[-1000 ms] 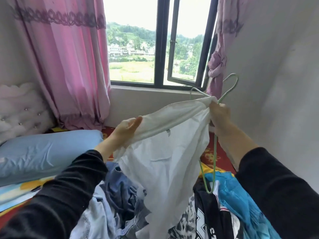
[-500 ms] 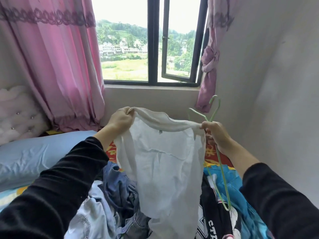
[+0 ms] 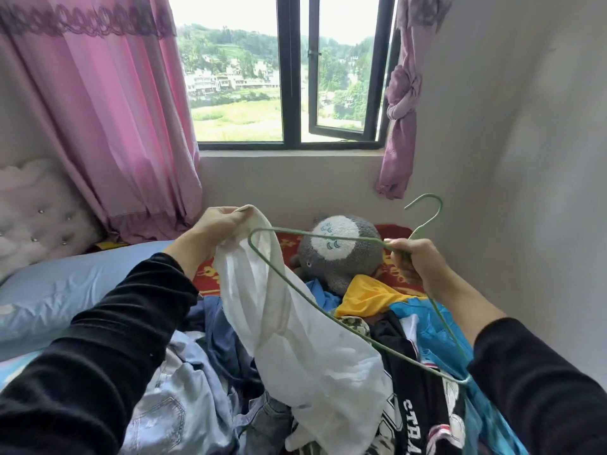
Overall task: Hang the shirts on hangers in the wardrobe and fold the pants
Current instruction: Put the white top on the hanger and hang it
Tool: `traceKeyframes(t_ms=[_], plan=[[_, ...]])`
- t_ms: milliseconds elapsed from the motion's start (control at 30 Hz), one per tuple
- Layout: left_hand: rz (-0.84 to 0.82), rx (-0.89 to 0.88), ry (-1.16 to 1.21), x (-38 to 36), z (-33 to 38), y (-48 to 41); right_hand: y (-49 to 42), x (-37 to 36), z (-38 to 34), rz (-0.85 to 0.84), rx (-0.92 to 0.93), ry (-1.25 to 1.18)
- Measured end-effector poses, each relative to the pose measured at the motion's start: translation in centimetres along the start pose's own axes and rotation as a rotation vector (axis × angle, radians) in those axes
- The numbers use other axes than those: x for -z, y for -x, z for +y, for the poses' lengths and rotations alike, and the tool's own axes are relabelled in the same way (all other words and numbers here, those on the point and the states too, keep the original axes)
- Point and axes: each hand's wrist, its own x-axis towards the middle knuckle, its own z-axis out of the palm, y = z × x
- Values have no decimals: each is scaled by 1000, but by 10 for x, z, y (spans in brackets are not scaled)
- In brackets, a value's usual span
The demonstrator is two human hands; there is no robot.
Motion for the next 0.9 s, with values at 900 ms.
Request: traceKeyframes(t_ms=[900], plan=[[-225,-685,-774,-24,42,36,17,-90,-55,-302,-21,-248]])
